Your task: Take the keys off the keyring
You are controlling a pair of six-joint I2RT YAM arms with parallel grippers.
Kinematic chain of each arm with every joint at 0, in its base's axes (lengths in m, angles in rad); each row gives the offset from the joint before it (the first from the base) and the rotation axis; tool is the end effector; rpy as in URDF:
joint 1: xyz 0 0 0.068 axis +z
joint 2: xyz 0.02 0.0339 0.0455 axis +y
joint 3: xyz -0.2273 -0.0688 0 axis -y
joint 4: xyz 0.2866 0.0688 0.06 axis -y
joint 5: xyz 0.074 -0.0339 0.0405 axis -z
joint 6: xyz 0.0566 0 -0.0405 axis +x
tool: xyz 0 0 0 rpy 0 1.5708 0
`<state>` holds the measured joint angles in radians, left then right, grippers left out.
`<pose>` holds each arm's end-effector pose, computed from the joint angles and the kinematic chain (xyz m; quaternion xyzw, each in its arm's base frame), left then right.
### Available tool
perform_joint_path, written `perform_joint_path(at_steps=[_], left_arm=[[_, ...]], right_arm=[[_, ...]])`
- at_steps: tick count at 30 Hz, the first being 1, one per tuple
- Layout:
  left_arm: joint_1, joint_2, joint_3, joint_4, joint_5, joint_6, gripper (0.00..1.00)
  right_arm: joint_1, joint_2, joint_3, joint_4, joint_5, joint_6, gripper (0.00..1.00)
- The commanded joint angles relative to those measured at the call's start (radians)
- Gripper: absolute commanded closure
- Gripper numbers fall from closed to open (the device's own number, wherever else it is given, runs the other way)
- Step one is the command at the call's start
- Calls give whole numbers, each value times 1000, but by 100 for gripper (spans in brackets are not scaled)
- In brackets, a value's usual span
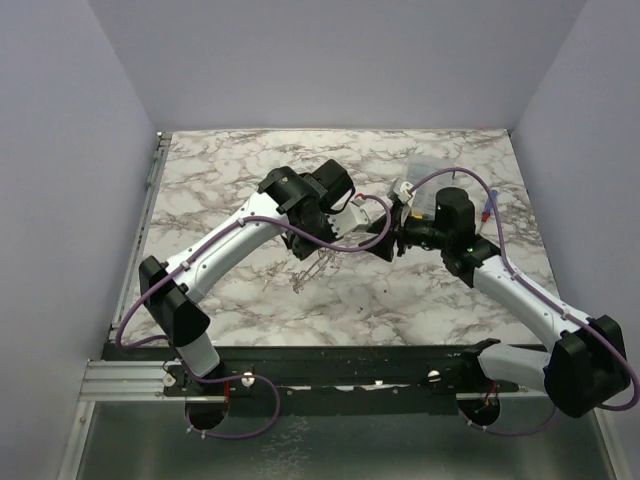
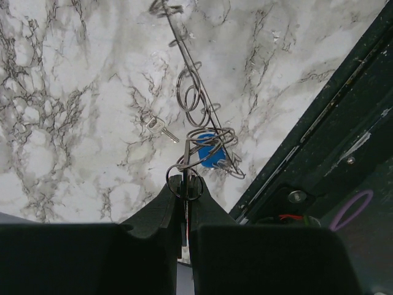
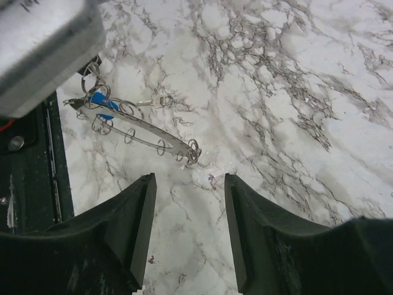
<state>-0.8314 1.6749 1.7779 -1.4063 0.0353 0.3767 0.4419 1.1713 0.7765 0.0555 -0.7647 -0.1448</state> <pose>0.2391 -0.2652 0.3028 0.5648 0.8142 -0.0471 0.1260 0.2793 0.1755 0.2298 -0.4253 0.6627 0.3805 0.4849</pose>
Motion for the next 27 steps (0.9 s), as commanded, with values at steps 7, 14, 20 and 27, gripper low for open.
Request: perform_joint_path(at_steps=[7,14,20,27], left_arm=[[99,18,4,-20,175,-91,100],[114,32,21,-20,221,-105,100],[114,27,5,-24,287,-58,100],[114,-3,10,-25,315,9,100]], right_arm=[[-34,11,-134,367,-111,195,48],[-34,29,-181,509,-155,254,43],[-23,63,-197,678,-202,255,42],[-15,77,-206,687,-271,187,42]])
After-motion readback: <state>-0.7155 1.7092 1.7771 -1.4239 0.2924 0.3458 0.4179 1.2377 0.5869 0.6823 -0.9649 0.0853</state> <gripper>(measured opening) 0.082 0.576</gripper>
